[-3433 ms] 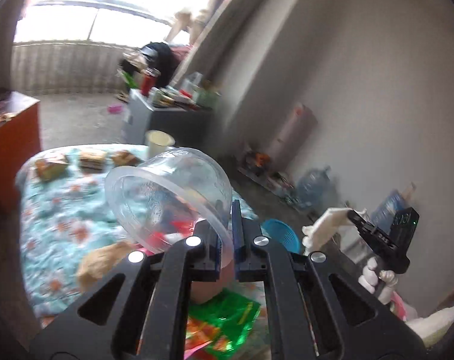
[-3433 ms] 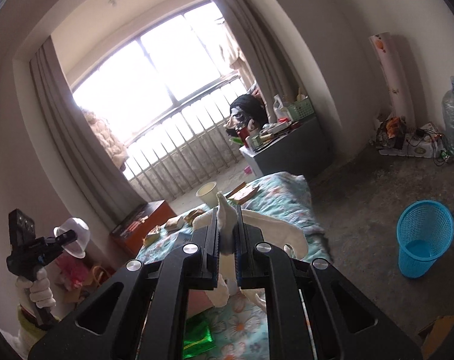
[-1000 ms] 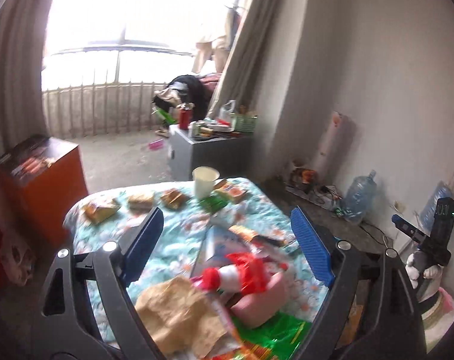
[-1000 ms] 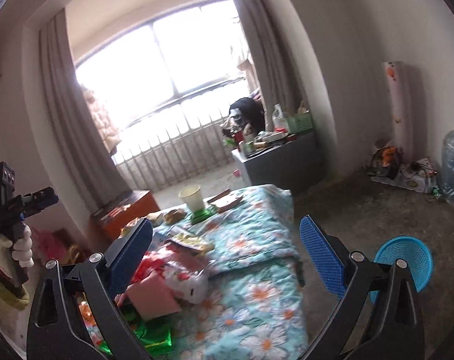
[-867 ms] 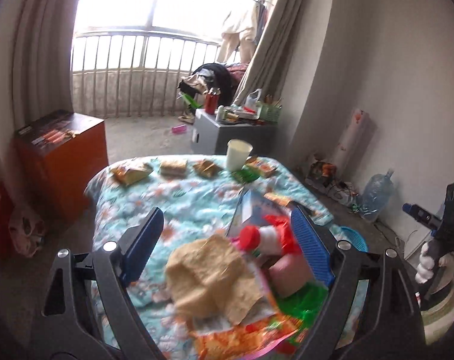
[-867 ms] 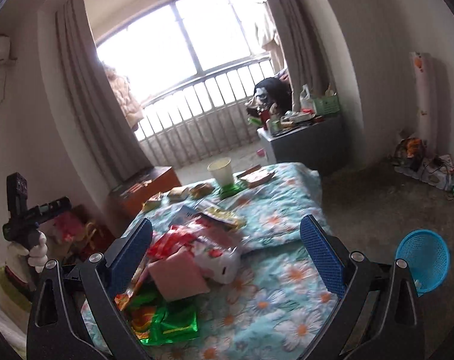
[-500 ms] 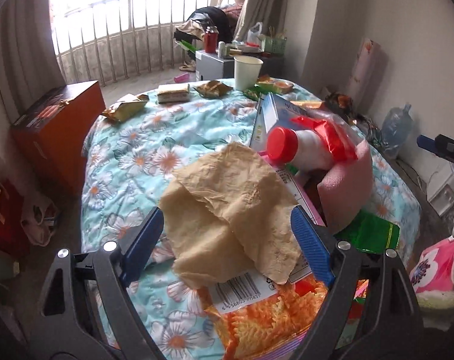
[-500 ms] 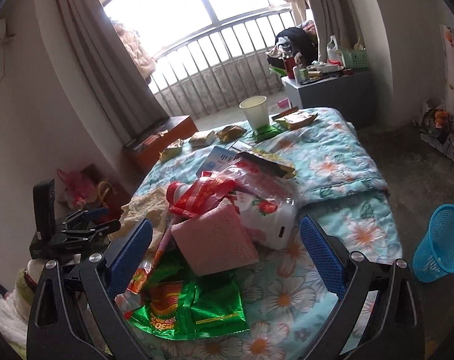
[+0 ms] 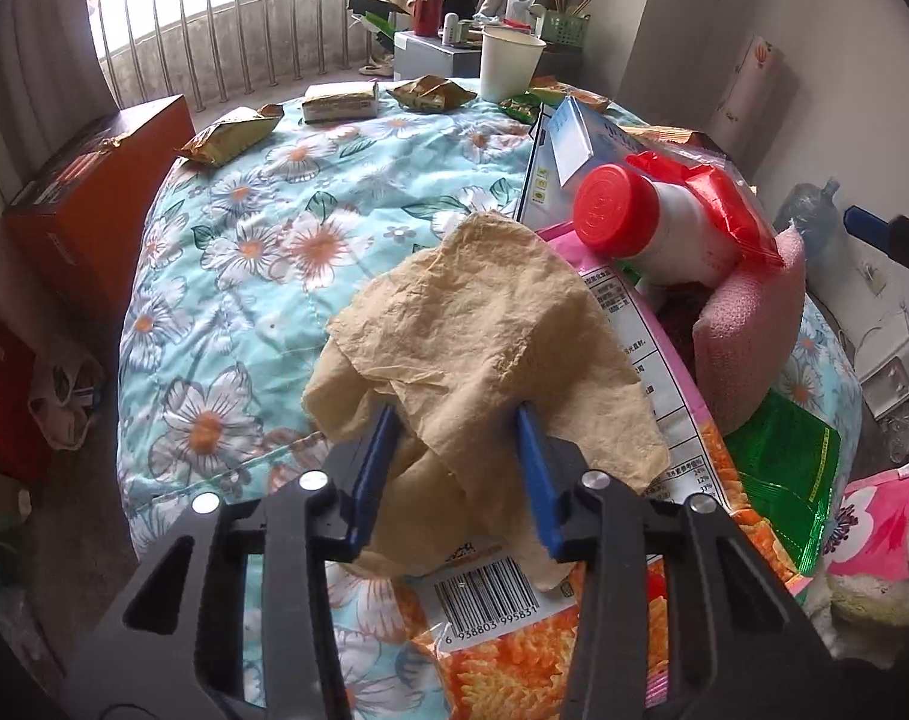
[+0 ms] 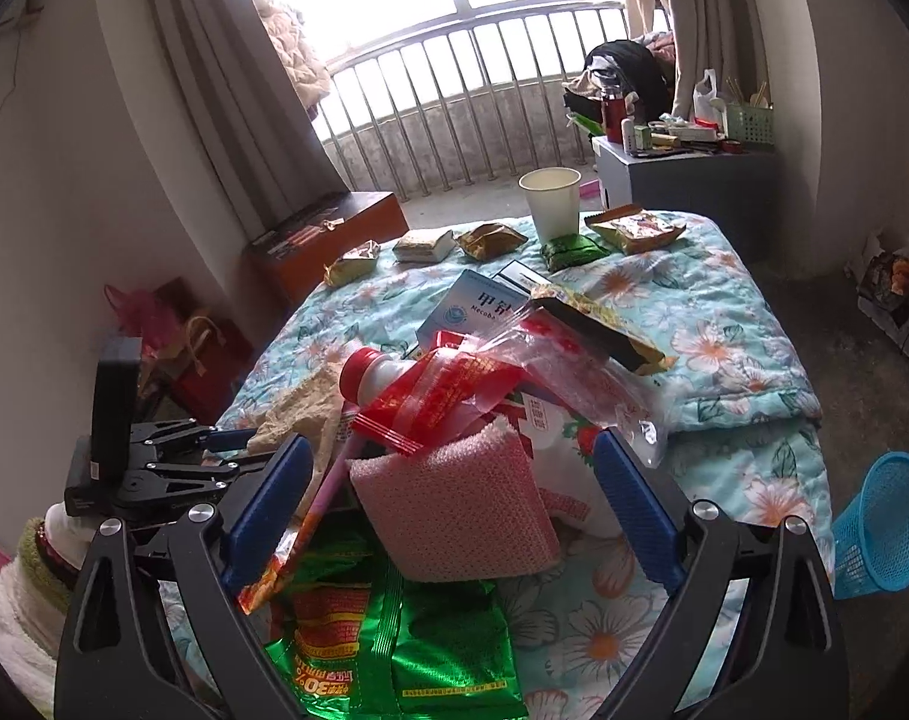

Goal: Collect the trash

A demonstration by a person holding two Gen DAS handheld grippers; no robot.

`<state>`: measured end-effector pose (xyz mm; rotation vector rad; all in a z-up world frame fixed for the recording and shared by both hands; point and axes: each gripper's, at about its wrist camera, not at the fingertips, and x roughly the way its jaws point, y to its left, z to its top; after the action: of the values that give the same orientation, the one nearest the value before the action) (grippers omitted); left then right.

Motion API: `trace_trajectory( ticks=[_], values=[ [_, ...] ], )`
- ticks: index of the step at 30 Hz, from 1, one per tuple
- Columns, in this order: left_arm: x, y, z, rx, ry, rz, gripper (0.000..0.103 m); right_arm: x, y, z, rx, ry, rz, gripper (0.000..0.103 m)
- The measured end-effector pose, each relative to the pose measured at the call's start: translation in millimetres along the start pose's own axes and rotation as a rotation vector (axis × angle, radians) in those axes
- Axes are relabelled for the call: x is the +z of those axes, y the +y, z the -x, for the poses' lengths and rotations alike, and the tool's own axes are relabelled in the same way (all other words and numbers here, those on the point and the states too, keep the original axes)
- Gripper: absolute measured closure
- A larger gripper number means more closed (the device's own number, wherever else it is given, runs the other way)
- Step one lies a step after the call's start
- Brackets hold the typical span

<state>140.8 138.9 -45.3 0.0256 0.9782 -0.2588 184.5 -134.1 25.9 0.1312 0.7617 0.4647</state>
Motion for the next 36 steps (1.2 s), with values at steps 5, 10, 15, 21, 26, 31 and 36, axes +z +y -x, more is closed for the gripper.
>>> trace_trajectory(
  ticks=[5,10,15,21,26,31,36],
  values=[
    [-2,-2,1,0.015,-0.008,-0.036,0.084,16,-10,-9,-0.052,-0.022,0.009,0.023],
    [-4,-5,6,0.021,-0.028,-0.059,0.093,32,-24,-19,-0.136,-0.041,0.060,0.034],
    [-3,-7,19,0.017,-0.066,-0.062,0.096,36,-28,-41,-0.256,0.009,0.218,0.046],
    [-4,-8,23,-0.007,-0.080,-0.059,0.097,28,-27,-55,-0.304,0.065,0.347,0.055],
    [-4,-8,24,-0.020,-0.091,-0.057,0.098,30,-23,-72,-0.350,0.096,0.441,0.060],
    [-5,-5,24,-0.026,-0.091,-0.048,0.098,32,-23,-90,-0.340,0.131,0.474,0.076],
    [-5,-3,25,-0.026,-0.096,-0.044,0.098,31,-25,-95,-0.335,0.138,0.464,0.094]
  ],
)
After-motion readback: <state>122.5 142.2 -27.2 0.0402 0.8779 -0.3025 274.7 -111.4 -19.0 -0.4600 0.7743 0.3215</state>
